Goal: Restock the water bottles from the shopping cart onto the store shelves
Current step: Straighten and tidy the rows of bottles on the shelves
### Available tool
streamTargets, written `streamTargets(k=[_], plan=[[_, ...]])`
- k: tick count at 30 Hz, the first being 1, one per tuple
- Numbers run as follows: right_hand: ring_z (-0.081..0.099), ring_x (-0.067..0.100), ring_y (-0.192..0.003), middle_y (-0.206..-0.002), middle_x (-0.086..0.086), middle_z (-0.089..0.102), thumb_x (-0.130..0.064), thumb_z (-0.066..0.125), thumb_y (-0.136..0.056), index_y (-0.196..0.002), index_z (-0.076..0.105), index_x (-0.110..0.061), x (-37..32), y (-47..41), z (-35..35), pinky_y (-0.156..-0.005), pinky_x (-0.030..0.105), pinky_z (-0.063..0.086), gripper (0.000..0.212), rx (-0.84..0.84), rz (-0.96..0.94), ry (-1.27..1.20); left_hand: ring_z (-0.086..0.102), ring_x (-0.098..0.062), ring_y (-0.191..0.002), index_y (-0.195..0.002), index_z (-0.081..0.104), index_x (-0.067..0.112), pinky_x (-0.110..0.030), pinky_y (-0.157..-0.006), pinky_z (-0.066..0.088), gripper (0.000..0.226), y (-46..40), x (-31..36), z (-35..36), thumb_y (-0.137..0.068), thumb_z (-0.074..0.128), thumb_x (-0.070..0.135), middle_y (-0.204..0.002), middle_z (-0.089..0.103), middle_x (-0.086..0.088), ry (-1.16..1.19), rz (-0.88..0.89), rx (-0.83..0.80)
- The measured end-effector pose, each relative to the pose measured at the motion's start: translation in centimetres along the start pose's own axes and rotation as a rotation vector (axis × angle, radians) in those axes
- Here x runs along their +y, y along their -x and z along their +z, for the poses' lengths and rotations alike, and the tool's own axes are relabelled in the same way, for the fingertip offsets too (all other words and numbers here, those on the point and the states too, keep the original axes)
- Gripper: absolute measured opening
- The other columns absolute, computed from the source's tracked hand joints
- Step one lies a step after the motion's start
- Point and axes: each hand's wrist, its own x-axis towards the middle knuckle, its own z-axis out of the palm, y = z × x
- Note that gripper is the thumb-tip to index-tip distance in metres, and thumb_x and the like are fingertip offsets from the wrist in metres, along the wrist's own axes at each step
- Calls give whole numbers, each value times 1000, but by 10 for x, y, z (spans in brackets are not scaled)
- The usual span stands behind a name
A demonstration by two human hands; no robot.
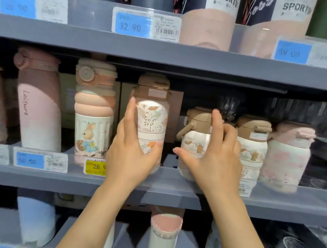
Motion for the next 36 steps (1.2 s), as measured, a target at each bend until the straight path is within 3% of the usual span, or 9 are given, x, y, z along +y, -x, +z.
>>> streamTargets(k=[4, 8, 11, 14, 18, 22, 28, 32, 36], plan=[[41, 32, -118, -140, 9, 28, -44, 81, -66, -151, 6, -33, 2, -3, 2, -86, 38, 44, 114, -35, 16, -80, 48, -27, -122, -142, -10, 50, -44, -89, 46, 106, -4, -2, -5, -76, 71, 33, -141, 44, -4, 82, -35, -25], [28, 1, -118, -145, -5, 21, -32, 75, -74, -149, 0, -40, 15, -2, -7, -90, 22, 30, 106, -165, -12, -350, 48, -33, -110, -148, 3, 38, -44, -77, 45, 109, 2, 7, 9, -67, 75, 51, -126, 46, -9, -183, -44, 72], [33, 17, -130, -150, 4, 22, -38, 67, -77, -149, 2, -38, 14, 3, -11, -81, 29, 41, 98, -119, -94, -190, 50, -36, -91, -148, 11, 29, -42, -64, 46, 110, 6, 13, 19, -62, 70, 65, -112, 46, -16, -284, -29, 181], [36, 33, -128, -149, 10, 25, -49, 66, -75, -149, 9, -34, 4, 10, -8, -71, 35, 45, 95, -45, -92, -61, 47, -37, -106, -148, 8, 28, -47, -79, 47, 100, 9, 7, 17, -73, 62, 66, -127, 38, -20, -188, 0, 229], [34, 38, -130, -152, 14, 17, -63, 68, -69, -148, 7, -35, -7, 6, -4, -79, 46, 51, 104, -14, 19, 11, 35, -30, -133, -148, -5, 39, -46, -100, 38, 101, 1, 7, 4, -78, 69, 45, -154, 14, -9, 85, -37, 109], [30, 37, -131, -153, 12, 12, -46, 78, -70, -150, 6, -34, -10, 2, 1, -89, 47, 47, 108, -63, 27, 14, 45, -26, -127, -145, -14, 44, -41, -101, 42, 112, -10, 2, -3, -76, 75, 36, -151, 33, -2, 224, -108, -96], [29, 2, -122, -145, -5, 21, -24, 80, -71, -150, 4, -36, 17, -7, -9, -94, 18, 28, 110, -205, 18, -337, 47, -27, -122, -147, -3, 43, -41, -89, 45, 113, -4, 9, 2, -67, 76, 52, -141, 40, -3, 35, -105, 4], [26, 23, -136, -152, 3, 15, -36, 75, -74, -151, 2, -32, 15, -1, -11, -99, 31, 37, 106, -146, -74, -161, 54, -35, -98, -148, 7, 34, -44, -68, 47, 110, 0, 12, 14, -63, 66, 71, -121, 46, -12, -224, -105, 117], [28, 35, -134, -154, 10, 11, -42, 77, -72, -150, 5, -37, 4, 2, -10, -93, 41, 44, 106, -116, -109, -25, 54, -37, -106, -148, 0, 36, -47, -77, 47, 102, 5, 10, 9, -73, 64, 62, -136, 40, -11, -139, -35, 89]])
